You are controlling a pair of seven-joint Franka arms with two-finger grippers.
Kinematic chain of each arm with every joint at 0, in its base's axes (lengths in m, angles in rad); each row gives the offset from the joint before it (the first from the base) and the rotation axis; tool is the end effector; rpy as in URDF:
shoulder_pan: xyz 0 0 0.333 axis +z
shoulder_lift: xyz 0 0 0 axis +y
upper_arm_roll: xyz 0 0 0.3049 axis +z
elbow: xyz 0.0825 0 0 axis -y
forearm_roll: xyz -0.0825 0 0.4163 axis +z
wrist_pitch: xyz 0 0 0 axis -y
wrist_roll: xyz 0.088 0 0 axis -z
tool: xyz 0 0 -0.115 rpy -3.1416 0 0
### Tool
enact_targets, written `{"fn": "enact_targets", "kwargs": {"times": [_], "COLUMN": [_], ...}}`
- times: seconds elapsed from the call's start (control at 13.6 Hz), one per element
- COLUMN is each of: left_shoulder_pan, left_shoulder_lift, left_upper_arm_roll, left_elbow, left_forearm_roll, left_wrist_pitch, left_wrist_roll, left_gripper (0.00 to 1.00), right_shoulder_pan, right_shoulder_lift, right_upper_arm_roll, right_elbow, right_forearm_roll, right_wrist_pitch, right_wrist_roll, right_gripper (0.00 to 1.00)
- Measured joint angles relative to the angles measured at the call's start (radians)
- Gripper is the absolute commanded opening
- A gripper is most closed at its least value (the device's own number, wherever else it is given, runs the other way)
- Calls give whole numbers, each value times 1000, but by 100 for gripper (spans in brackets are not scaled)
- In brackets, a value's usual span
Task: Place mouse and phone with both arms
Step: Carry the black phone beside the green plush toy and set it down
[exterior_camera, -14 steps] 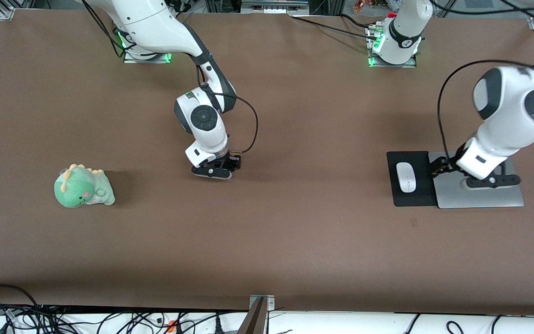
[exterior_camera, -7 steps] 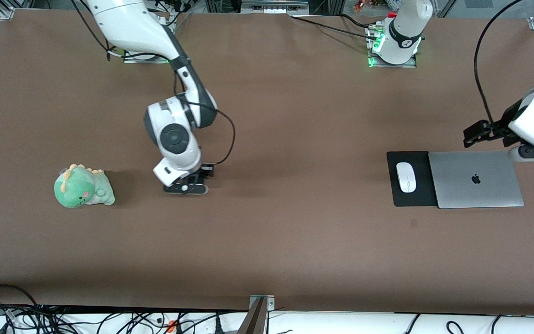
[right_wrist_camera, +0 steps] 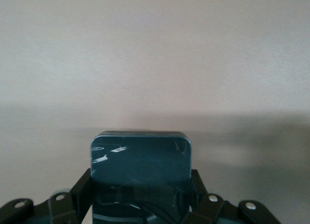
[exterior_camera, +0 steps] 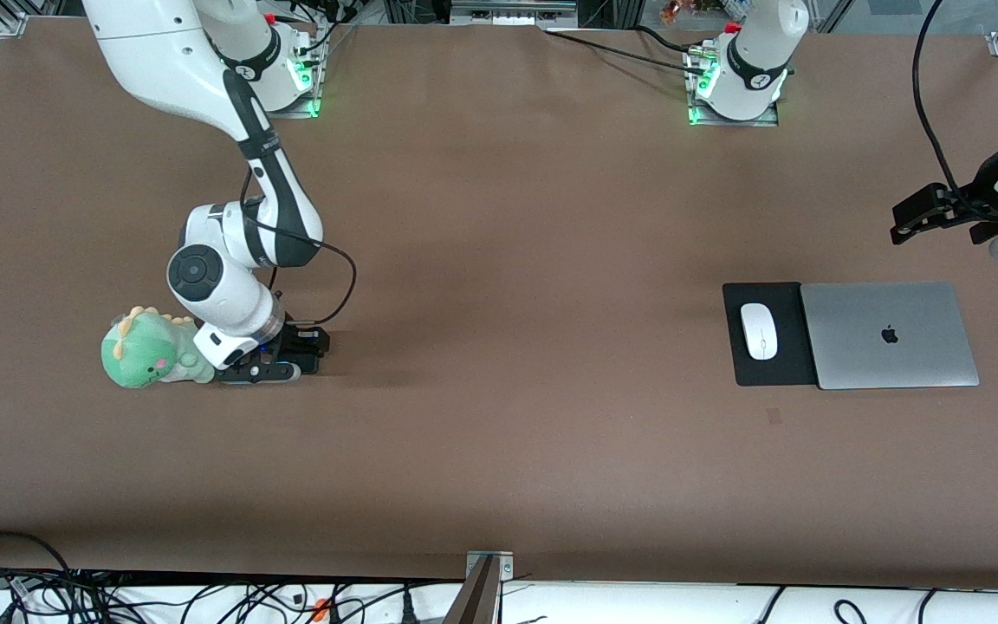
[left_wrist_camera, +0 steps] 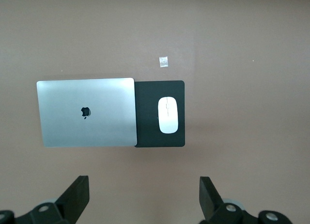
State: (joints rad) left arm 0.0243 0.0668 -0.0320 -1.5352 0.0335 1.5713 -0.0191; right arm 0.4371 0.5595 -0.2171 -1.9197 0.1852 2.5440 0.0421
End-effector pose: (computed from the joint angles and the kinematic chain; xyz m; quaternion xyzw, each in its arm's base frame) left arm 0.6058 -0.0002 0.5836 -0.9997 -0.0055 0.0151 0.0159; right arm 0.6343 0.1425 0.1691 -0.9986 -0.0328 -0.0416 0.0040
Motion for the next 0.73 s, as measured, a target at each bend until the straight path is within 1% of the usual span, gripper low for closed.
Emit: {"fn": "enact_targets", "kwargs": {"times": [0.22, 0.29, 0.37, 0.44, 0.59, 0.73], "left_shoulder_pan": [4, 5, 6, 6, 6, 6], "left_shoulder_lift": [1, 1, 2, 2, 3, 4], "left_upper_arm_roll": [5, 6, 6, 6, 6, 6], "left_elbow": [12, 15, 16, 18, 19, 21], "left_forearm_roll": [0, 0, -1, -8, -24, -26], "left_wrist_pitch": [0, 0, 0, 0, 0, 0], "left_wrist_roll": [25, 28, 28, 28, 28, 28], "left_gripper": [100, 100, 100, 100, 100, 100], "right_shoulder_pan": [-44, -56, -65, -69, -69, -69], "right_shoulder_lift": [1, 3, 10, 20, 36, 32], "right_upper_arm_roll": [0, 0, 0, 0, 2, 7], "right_elbow": [-54, -67, -79, -86, -88, -85], "right_forearm_roll": [1, 1, 1, 1, 1, 2], "right_wrist_pitch": [61, 88, 116, 136, 152, 155], "right_wrist_roll": [-91, -110, -125, -130, -131, -131], "right_gripper": [0, 4, 40, 99, 100, 100]}}
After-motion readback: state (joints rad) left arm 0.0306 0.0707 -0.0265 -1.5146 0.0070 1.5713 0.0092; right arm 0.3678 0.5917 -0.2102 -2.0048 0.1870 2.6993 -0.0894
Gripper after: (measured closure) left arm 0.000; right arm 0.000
